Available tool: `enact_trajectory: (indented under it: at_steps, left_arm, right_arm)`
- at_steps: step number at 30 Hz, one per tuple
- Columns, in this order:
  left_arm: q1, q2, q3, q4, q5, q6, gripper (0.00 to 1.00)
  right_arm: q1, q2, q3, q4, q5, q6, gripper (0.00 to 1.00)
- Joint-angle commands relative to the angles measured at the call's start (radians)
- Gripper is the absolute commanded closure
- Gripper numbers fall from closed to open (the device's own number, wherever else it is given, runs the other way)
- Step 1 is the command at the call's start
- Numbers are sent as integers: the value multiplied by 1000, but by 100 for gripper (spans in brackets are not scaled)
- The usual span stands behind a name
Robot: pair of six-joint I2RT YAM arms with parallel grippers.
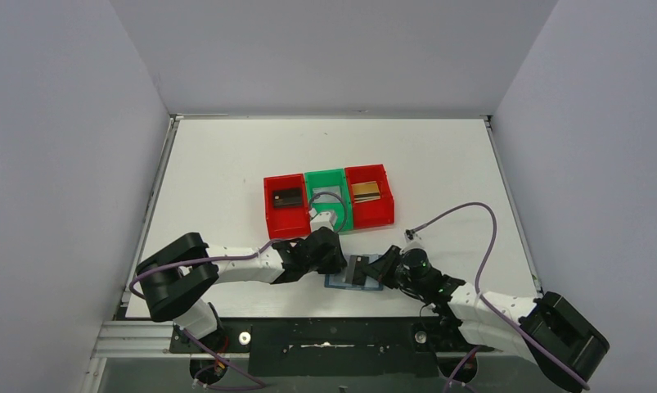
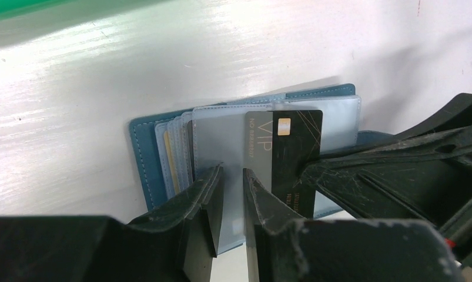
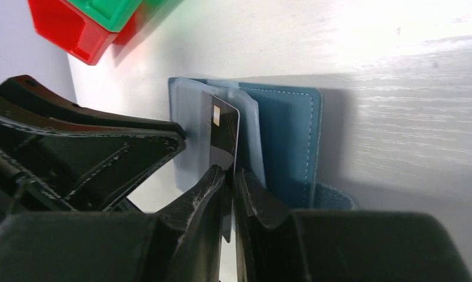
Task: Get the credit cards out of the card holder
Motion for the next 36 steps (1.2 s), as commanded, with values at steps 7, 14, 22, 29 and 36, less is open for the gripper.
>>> enact_trajectory:
  at_steps: [7, 14, 22, 29, 36]
  left_arm:
    - [-5, 2, -12, -113, 5, 35, 81]
    - [-5, -1, -10, -125, -3, 38, 81]
    - [-5, -40, -16, -141, -25, 35, 81]
    - [-5, -73, -17, -167, -48, 32, 81]
    - [-5, -114, -20, -132, -42, 42, 80]
  right_arm:
    - [-8, 134, -12, 188, -46, 25, 78]
    - [-7, 119, -7, 131, -12, 19, 99]
    - [-10, -131, 12, -172, 112, -13, 100]
    - [-18, -318, 54, -330, 150, -79, 100]
    - [-19, -343, 98, -333, 126, -135, 100]
